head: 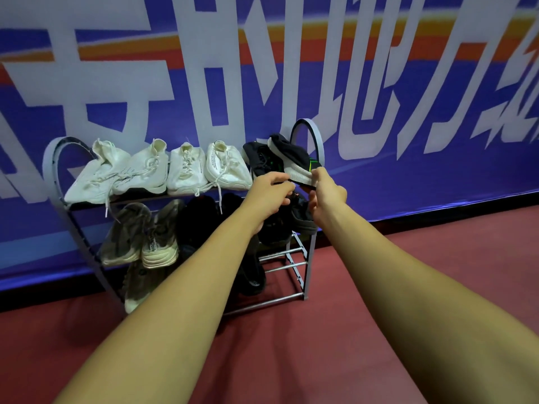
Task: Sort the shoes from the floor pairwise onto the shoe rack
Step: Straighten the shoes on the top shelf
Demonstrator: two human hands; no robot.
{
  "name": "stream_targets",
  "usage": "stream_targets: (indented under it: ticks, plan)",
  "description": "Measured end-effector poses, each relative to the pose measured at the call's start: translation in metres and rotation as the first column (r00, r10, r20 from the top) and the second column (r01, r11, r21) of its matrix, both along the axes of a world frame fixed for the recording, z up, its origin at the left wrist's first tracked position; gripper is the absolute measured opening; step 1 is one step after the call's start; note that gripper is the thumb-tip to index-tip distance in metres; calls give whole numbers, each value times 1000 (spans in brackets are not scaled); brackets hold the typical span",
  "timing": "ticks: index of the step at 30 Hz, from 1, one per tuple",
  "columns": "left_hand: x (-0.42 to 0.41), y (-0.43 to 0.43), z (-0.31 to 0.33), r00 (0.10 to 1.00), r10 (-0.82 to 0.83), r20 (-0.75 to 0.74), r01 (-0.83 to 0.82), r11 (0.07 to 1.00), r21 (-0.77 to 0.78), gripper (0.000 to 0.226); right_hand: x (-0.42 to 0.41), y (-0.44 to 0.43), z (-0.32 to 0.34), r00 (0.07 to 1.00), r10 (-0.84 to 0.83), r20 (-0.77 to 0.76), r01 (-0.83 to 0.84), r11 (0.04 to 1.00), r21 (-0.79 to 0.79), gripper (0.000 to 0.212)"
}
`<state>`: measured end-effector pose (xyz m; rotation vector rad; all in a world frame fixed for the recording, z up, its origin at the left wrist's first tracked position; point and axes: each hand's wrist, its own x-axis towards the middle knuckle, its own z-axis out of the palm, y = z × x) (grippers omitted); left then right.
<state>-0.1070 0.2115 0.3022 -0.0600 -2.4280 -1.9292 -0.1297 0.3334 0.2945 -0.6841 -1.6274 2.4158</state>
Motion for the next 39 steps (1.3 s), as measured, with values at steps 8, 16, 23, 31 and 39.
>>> stream_targets:
  ticks: [8,16,23,31,39]
  plan:
    - [11,-17,8,996,51,67,-65,971,232,40,26,4,-1,974,195,-112,-198,980,-20,17]
    - [23,-18,10,992,94,80,-113,951,287,53,39,-2,-4,902,379,-208,-348,922,172,41]
    - [26,-23,12,990,95,104,-133,881,454,7,37,-9,2,902,385,-197,-366,922,126,35]
    - [35,-44,6,996,47,82,-85,824,561,18,34,-23,5,894,401,-200,-415,909,-30,32]
    - [34,-48,2,992,108,68,-127,762,635,39,30,-31,5,905,363,-220,-386,920,-70,31]
